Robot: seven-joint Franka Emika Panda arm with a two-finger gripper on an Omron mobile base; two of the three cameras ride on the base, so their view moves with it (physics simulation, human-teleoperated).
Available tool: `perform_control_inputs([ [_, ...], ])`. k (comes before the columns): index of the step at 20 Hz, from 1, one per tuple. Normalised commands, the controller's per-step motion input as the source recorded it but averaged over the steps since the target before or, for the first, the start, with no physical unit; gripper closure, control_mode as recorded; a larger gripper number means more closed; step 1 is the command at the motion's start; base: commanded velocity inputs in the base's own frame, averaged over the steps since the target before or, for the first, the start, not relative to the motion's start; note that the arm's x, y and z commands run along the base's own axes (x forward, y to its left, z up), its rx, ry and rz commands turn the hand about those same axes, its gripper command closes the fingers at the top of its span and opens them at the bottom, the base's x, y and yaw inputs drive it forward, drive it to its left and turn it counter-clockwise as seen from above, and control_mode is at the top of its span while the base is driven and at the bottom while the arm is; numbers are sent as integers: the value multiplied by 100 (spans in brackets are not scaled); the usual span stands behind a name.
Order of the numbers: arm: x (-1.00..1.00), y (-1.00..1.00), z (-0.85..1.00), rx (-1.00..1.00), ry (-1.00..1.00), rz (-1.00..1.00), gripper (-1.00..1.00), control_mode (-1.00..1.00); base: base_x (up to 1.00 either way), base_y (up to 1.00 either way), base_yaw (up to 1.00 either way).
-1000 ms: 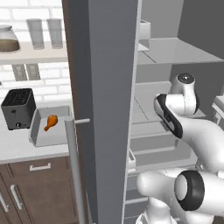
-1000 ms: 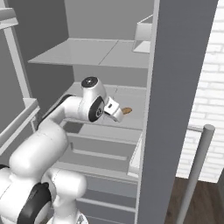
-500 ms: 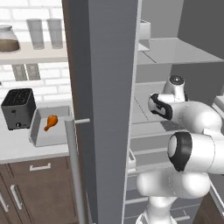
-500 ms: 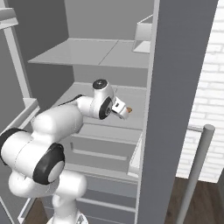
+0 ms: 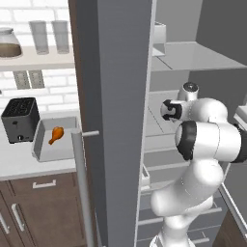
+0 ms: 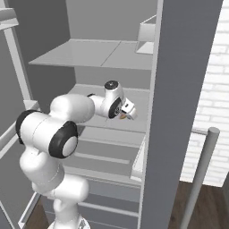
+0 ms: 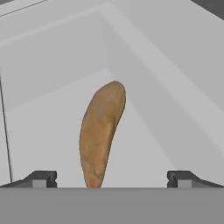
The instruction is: Place one sweet potato and one chicken drumstick in each tupperware on the nearby counter, to pack two identical lunches.
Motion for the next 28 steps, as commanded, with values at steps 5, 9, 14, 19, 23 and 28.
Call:
perform_control_inputs([
  [5,46,-11,-26,0,0,0,-100,-100,0,0,0],
  [9,51,0,-9,0,1,0,-100,-100,0,0,0],
  [14,35,0,-23,0,2,0,-100,-100,0,0,0],
  [19,15,0,-31,0,5,0,100,-100,0,0,0],
  [23,1,0,-31,0,1,0,100,-100,0,0,0],
  [28,-44,0,-3,0,0,0,100,-100,0,0,0],
])
